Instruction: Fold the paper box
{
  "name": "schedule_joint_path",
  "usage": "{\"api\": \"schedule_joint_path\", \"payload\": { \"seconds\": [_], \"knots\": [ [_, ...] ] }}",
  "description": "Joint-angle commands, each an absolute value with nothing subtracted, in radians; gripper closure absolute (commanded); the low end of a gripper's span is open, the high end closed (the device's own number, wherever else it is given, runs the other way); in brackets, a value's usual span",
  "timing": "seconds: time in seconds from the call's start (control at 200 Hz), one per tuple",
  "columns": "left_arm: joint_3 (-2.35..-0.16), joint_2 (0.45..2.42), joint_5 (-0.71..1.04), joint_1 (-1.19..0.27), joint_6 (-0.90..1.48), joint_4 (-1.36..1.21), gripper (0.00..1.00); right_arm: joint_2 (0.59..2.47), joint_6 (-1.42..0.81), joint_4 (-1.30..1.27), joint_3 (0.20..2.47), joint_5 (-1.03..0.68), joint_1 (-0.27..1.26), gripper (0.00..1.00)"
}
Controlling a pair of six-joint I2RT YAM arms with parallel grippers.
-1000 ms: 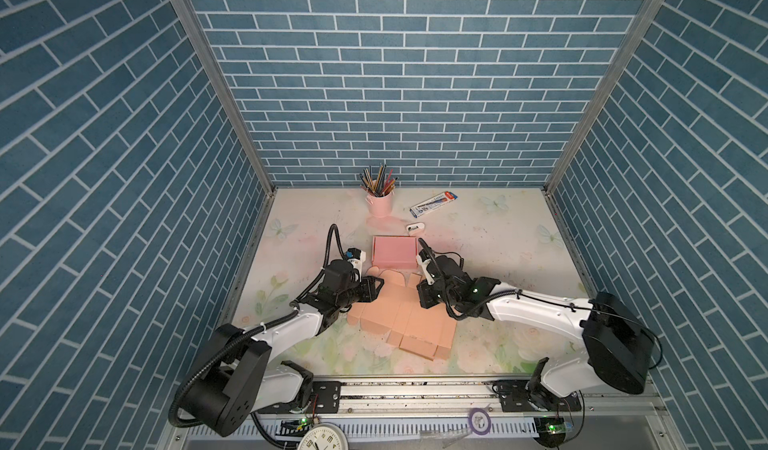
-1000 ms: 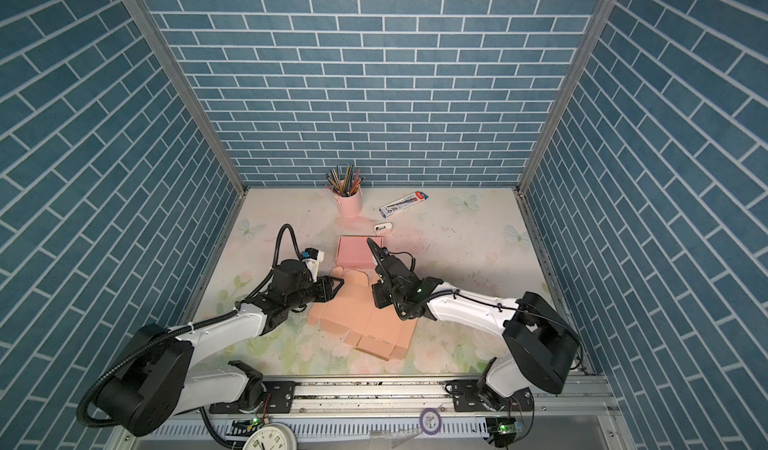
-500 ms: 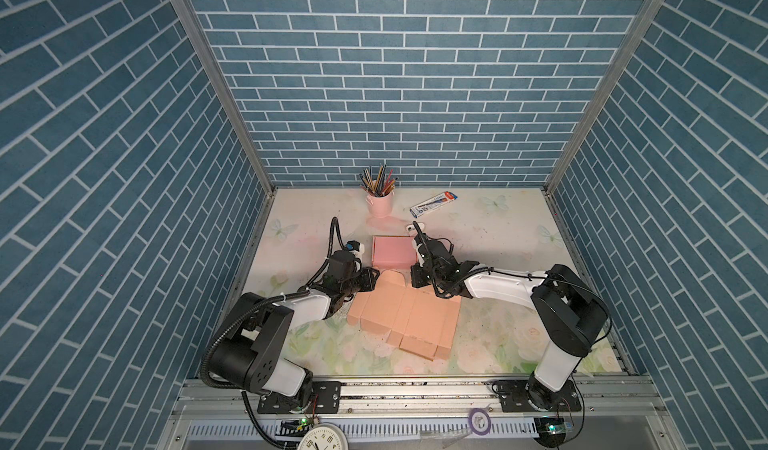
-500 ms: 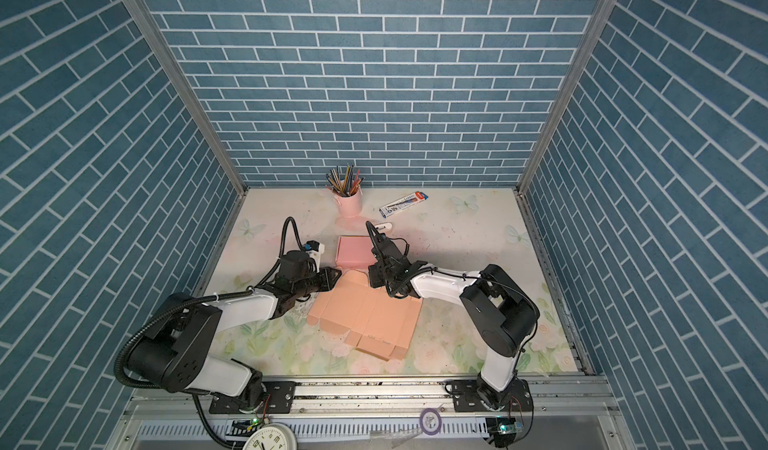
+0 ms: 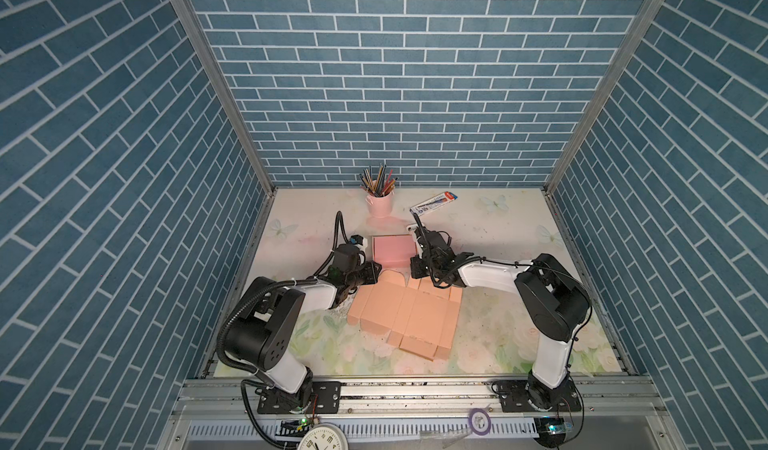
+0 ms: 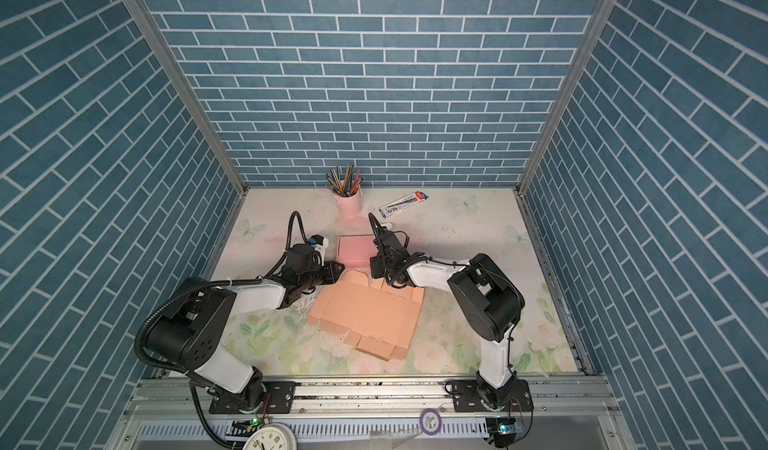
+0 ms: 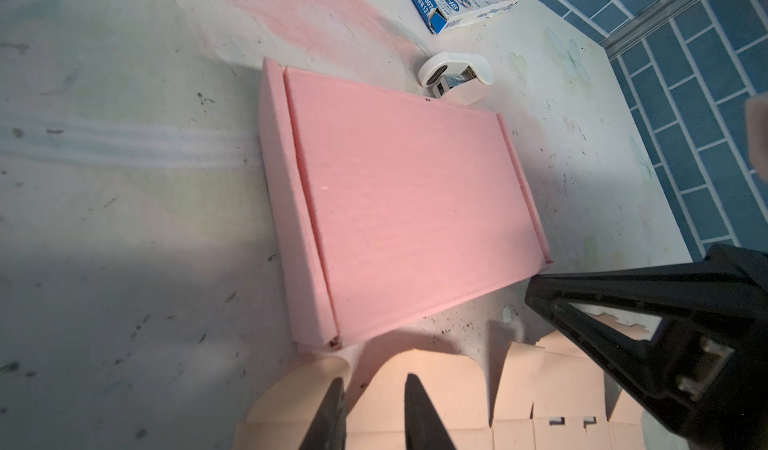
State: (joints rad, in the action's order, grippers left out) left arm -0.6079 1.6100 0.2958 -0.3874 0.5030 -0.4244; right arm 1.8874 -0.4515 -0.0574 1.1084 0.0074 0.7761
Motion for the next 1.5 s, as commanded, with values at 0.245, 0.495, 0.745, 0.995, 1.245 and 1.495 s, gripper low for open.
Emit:
{"api": "schedule_joint_path", "payload": {
  "seconds": [0.245, 0.495, 0.745, 0.995, 1.245, 1.495],
  "knots": [
    [-0.671, 1.643, 0.258, -0.38, 0.465, -0.394, 0.74, 1.925, -0.402, -0.038, 1.164, -0.005, 0.755, 1.0],
    [-0.683, 1.661, 0.244, -0.367, 0.456, -0.394, 0.74, 1.885, -0.403, -0.025, 1.149, -0.004, 0.755, 1.0],
    [-0.693, 1.69, 0.24, -0.355, 0.443, -0.404, 0.74, 1.779, -0.41, 0.007, 1.107, -0.022, 0.765, 1.0],
    [-0.683, 1.654, 0.246, -0.356, 0.445, -0.398, 0.74, 1.574, -0.448, 0.068, 0.962, 0.02, 0.809, 0.95],
    [-0.63, 1.489, 0.258, -0.385, 0.433, -0.319, 0.69, 1.386, -0.534, 0.186, 0.819, 0.027, 0.877, 0.72],
    [-0.495, 1.266, 0.25, -0.528, 0.43, -0.23, 0.58, 1.249, -0.641, 0.361, 0.727, 0.038, 0.938, 0.55]
  ]
}}
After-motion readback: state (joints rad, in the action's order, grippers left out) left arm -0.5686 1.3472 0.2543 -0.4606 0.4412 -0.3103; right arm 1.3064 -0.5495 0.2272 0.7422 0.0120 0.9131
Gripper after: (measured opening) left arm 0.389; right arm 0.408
